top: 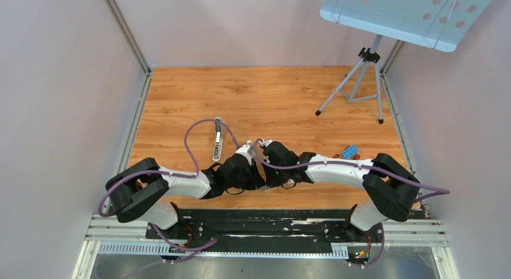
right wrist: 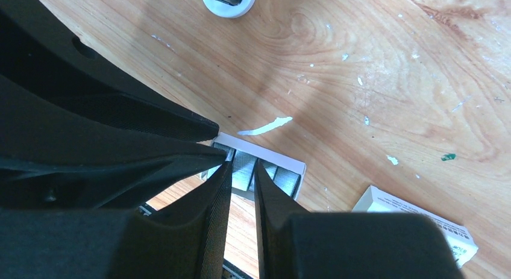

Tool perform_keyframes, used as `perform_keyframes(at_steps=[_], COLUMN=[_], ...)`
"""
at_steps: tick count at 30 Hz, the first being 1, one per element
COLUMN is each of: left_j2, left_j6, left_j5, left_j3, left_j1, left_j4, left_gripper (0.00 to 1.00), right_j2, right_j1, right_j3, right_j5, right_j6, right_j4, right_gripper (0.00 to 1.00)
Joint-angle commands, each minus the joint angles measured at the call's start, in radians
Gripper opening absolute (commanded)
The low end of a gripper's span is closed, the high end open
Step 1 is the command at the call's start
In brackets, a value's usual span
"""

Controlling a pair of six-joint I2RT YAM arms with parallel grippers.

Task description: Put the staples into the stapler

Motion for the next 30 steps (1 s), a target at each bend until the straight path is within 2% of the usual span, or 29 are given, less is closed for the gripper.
perform_keyframes(at_steps=[1,14,30], left_j2=[0.013,0.007,0.006], left_j6=[0.024,0.018,0.015], left_j5=[-0.037,-0.036,-0.037], left_j3=[0.004,0.001,-0.003], left_j1=[-0.011,-0.011,-0.012], left_j4=[-0.074,-0.068,-0.066], left_gripper=[0.21,0.21,0.21], right_j2=[-0.018,-0.06,0.022], right_j1=[0.009,0.01,0.011], right_j3=[0.017,0.008,-0.018], right_j5=[0.055,0.02,-0.019], right_j6=[-0.021,-0.013,-0.008], right_j4=[-0.092,-0.057,0.017], right_gripper=[0.23,0.23,0.27])
